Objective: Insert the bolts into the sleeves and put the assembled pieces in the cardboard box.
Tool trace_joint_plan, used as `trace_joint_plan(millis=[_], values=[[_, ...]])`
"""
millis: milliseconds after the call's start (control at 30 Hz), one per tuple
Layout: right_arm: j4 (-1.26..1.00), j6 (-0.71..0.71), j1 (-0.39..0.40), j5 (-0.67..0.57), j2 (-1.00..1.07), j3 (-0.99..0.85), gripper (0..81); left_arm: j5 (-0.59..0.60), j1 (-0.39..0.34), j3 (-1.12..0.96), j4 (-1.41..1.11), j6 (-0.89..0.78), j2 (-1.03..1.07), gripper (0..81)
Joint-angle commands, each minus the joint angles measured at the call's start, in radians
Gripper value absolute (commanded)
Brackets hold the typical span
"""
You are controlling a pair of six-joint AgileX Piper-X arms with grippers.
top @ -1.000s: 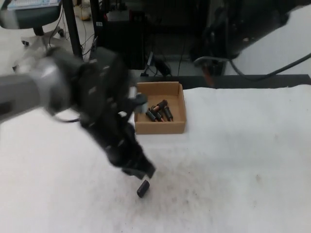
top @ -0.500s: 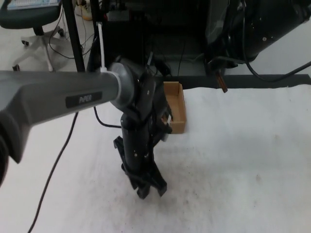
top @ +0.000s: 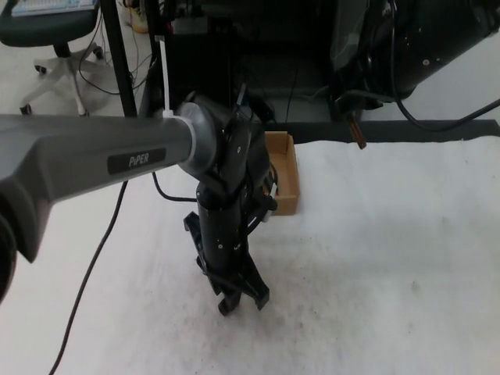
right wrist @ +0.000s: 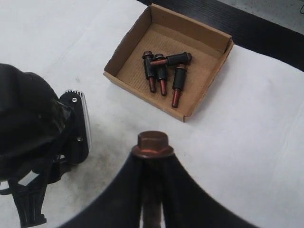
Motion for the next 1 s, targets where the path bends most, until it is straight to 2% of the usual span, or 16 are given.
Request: trace_joint_plan(millis=[0, 567, 633, 700, 733, 967], values=[[-0.005, 0.001, -0.005, -0.017, -0.015, -0.005, 0.8, 0.001, -0.003, -0.003, -0.011, -0.009, 0.0, 32.7], [-0.005, 0.001, -0.005, -0.017, -0.015, -0.005, 0.8, 0.017, -0.003, 0.003, -0.01, -0.033, 0.022, 31.8], [-0.005, 0.001, -0.005, -0.017, -0.015, -0.005, 0.8, 0.017, -0.003, 0.003, -0.007, -0.033, 0.022, 26.4], [-0.005, 0.001, -0.005, -0.017, -0.015, -0.005, 0.8, 0.017, -0.003, 0.003, -0.004, -0.028, 0.022, 10.7], [-0.005, 0.001, -0.005, -0.017, -0.015, -0.005, 0.8, 0.017, -0.003, 0.003, -0.004, -0.018, 0.022, 0.3], [-0.005, 0.001, -0.014, -0.011, -0.02, -0.005, 0.8, 0.023, -0.003, 0.001, 0.004, -0.009, 0.006, 0.4]])
